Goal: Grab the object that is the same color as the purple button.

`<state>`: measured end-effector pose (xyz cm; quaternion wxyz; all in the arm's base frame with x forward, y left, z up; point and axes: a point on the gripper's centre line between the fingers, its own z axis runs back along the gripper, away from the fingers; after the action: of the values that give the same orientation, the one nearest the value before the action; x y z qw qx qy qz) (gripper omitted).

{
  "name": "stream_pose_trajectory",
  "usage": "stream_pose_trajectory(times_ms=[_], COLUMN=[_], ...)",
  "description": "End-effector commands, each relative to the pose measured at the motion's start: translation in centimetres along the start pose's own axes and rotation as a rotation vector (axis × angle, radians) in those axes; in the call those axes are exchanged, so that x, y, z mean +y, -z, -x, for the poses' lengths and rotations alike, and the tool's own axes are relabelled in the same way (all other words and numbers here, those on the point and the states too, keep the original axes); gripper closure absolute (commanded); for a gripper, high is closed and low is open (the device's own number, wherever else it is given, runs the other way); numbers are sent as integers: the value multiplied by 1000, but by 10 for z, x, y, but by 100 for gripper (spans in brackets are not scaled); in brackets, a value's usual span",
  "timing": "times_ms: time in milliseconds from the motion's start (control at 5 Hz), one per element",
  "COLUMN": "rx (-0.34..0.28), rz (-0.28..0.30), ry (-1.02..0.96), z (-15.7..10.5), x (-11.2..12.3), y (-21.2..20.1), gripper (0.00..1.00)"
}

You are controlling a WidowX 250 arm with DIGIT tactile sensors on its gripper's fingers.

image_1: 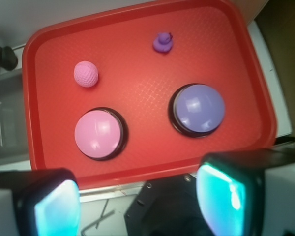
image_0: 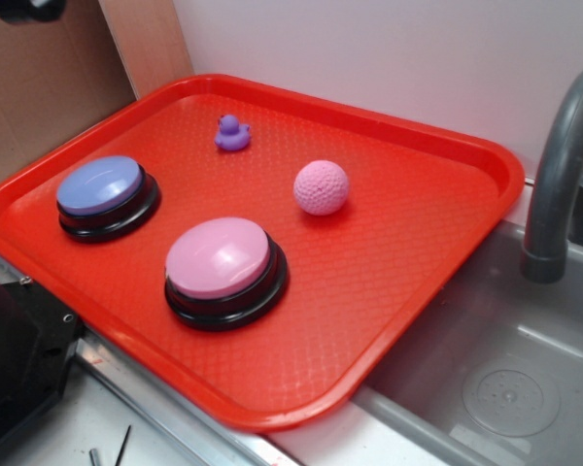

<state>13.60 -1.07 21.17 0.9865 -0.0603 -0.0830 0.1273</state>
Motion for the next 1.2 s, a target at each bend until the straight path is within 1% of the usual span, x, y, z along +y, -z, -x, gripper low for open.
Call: stream_pose_trajectory(times_ms=[0, 200, 400, 600, 1000], rx=[-158, -258, -314, -349, -334], rz=[-6, -60, -75, -106, -159], ry=[-415, -569, -633, -668, -759], z=[-63, -89, -116, -141, -157], x=[20, 25, 29, 36, 63], y=[52, 83, 118, 145, 164], gripper=[0, 0, 0, 0, 0])
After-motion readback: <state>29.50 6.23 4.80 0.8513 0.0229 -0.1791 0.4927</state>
